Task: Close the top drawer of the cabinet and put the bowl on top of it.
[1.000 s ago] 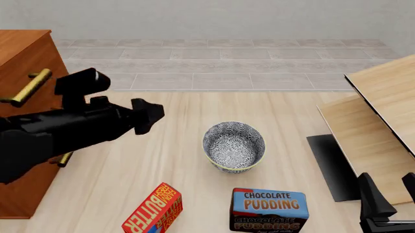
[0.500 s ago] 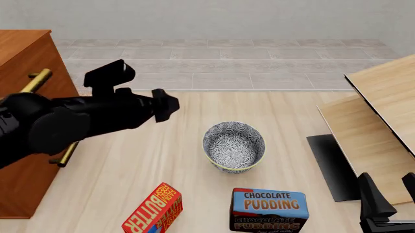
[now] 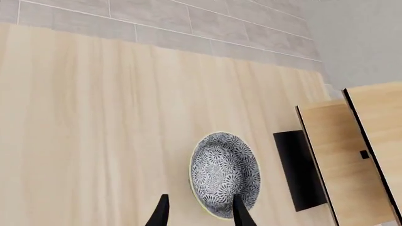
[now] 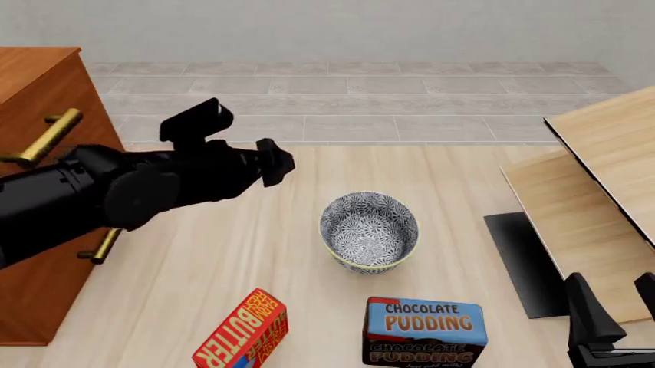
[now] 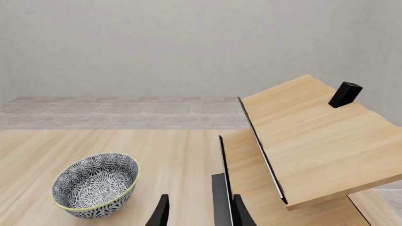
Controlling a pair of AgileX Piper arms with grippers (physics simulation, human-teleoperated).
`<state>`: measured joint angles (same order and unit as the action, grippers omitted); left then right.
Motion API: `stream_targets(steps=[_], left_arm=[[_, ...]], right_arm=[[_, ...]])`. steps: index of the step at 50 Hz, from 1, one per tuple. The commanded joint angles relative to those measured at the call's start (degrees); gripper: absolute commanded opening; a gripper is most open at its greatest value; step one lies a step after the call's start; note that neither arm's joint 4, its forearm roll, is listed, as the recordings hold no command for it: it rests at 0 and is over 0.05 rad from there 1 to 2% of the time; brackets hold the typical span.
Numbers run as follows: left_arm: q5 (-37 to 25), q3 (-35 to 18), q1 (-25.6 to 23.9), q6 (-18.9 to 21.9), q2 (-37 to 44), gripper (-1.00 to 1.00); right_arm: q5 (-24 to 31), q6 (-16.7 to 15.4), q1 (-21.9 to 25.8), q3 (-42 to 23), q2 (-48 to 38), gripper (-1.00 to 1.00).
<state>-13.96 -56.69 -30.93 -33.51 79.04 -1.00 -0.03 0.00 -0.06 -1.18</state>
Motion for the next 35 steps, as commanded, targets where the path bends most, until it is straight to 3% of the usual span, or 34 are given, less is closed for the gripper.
stream_targets(steps=[1,35], left_arm=[[2.39,-0.06,0.41,-1.01,3.08,1.00],[9.70,1.54,-0.64,-3.89,11.01,1.00]], right_arm=[[0.37,0.02,0.00,-0.05,0.35,1.00],[0.37,0.01,0.01,-0.05,0.35,1.00]])
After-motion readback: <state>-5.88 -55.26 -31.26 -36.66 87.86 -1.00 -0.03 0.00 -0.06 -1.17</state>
